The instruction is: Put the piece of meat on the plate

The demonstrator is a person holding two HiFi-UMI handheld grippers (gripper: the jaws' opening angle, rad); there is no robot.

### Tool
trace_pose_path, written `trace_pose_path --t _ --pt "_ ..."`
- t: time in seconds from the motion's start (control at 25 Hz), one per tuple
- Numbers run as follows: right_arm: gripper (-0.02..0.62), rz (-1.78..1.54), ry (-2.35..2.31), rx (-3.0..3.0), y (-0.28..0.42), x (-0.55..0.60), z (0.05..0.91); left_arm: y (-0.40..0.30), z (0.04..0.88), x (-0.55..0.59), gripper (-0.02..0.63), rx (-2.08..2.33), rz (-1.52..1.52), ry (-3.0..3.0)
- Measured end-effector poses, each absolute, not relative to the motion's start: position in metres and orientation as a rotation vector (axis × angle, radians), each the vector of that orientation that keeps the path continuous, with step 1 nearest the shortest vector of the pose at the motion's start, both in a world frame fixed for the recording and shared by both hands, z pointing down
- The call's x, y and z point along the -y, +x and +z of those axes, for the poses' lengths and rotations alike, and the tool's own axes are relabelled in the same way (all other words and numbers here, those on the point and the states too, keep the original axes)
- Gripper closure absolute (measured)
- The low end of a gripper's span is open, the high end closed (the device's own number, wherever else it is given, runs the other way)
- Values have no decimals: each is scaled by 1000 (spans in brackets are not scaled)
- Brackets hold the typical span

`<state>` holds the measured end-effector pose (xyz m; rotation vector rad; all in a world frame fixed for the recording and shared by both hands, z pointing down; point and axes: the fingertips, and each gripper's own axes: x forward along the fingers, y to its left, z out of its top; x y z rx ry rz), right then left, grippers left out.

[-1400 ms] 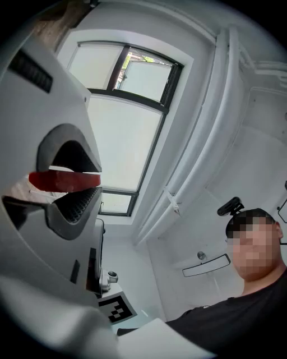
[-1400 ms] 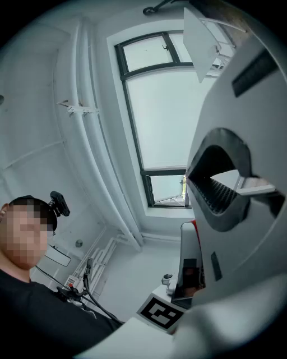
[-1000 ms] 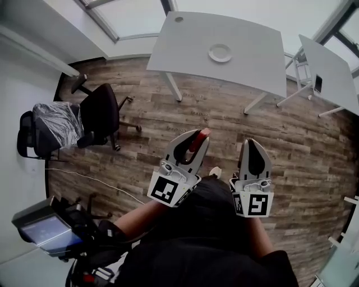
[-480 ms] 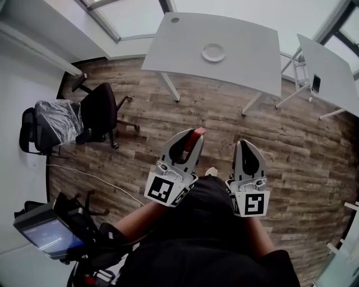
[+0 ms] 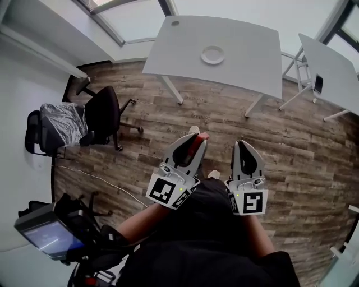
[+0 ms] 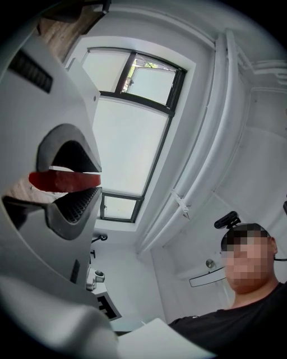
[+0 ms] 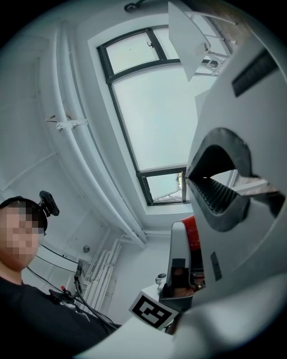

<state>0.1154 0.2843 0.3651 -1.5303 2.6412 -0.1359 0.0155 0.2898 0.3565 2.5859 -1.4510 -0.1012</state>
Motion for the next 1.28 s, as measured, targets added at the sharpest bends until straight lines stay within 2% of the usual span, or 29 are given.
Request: trace_pose_path --t 0.28,0.68,1.28 --pt "591 -95 -1537 -2657 121 -253 367 14 365 -253 518 1462 -123 2564" --pt "592 -63 -1634 -2643 106 -144 369 -10 373 -144 518 1405 -152 2561" --pt "592 -83 -1639 -2690 25 59 373 -72 373 49 518 1314 -119 2590"
